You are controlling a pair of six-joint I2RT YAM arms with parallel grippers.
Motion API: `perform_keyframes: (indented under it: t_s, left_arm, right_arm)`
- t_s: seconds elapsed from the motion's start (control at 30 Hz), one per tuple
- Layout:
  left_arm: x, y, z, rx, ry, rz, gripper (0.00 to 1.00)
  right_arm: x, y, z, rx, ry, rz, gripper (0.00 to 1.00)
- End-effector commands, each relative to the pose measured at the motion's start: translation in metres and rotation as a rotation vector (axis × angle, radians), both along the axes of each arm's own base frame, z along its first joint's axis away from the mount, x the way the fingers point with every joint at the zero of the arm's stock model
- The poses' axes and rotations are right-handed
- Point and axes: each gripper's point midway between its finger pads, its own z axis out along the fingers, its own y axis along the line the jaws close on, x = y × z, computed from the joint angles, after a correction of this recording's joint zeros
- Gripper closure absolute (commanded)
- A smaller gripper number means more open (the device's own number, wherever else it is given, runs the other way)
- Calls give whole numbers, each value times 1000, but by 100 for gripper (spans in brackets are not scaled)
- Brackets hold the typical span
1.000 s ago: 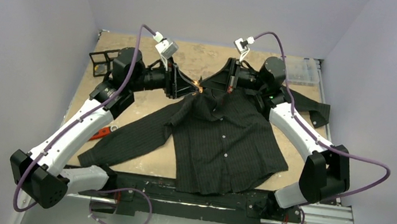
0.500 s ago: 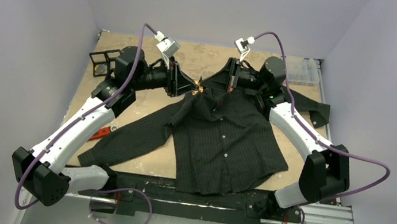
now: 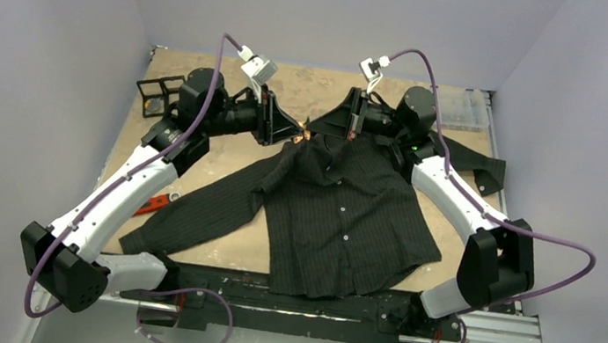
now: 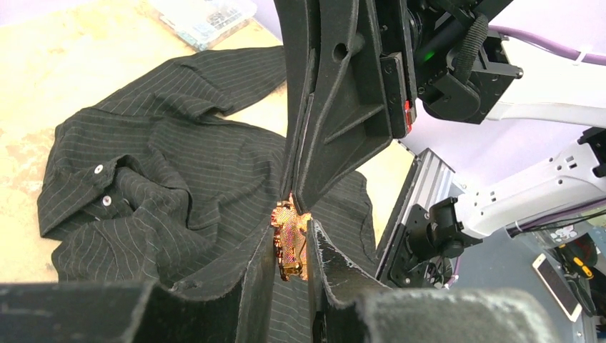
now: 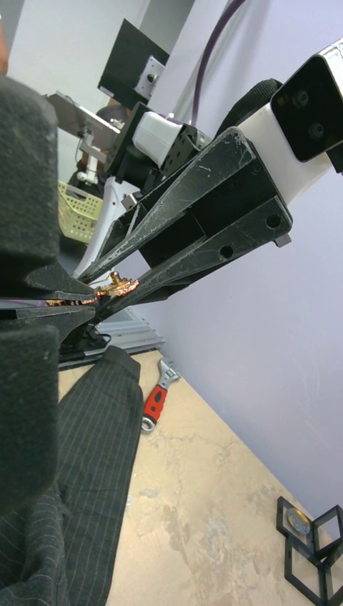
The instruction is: Remove the brooch from the garment
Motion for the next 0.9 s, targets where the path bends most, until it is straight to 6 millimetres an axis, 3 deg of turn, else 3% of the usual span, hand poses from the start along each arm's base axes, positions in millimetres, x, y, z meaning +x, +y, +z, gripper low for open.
perform_keyframes:
  t_s: [0.0, 0.33, 0.53, 0.67, 0.87]
  left_arm:
    - [1, -2, 13, 9, -61, -10, 80]
    - [-14, -1, 6, 73, -107, -92, 80]
    - [-15, 0, 13, 74, -140, -98, 70]
    - [-18, -2, 31, 25, -156, -105, 56]
    - [-11, 12, 78, -53, -233, -62, 50]
  right_arm:
    - [1, 2, 17, 32, -60, 3, 100]
    - [0, 3, 16, 30, -63, 17, 100]
    - [-1, 3, 18, 35, -74, 23, 100]
    - [-3, 2, 20, 38, -81, 23, 100]
    - [-2, -1, 20, 15, -130, 2, 100]
